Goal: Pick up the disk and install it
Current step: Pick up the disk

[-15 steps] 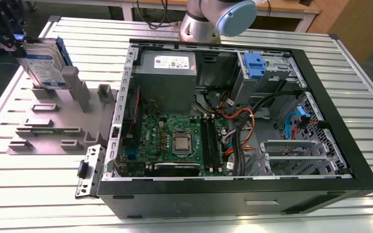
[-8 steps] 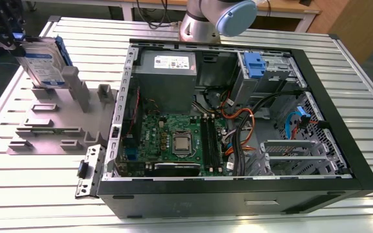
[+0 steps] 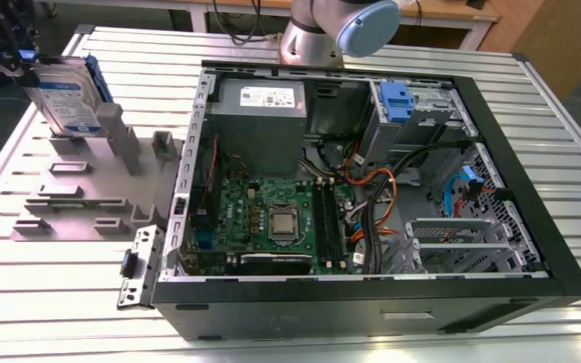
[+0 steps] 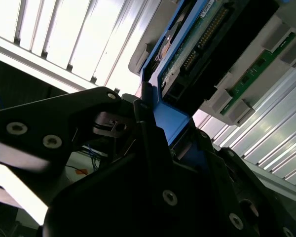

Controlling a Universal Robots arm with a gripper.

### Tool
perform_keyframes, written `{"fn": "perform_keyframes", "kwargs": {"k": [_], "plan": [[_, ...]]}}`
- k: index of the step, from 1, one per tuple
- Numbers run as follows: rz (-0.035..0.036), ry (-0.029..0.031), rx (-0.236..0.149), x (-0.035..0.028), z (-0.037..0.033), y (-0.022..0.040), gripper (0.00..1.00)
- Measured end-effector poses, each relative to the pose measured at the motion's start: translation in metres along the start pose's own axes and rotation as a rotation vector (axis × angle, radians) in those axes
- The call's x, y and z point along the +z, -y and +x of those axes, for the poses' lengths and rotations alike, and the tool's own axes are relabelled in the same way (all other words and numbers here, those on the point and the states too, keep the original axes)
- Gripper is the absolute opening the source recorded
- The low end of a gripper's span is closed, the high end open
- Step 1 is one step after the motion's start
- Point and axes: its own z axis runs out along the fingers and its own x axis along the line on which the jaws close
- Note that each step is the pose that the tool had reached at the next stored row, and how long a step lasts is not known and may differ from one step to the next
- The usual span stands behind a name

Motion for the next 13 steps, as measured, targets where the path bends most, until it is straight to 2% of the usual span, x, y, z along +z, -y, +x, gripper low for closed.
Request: {"fn": "perform_keyframes", "kwargs": {"k": [13], "plan": [[-0.0003, -0.0002, 0.0, -0.0025, 0.0, -0.0001, 0.37]]}}
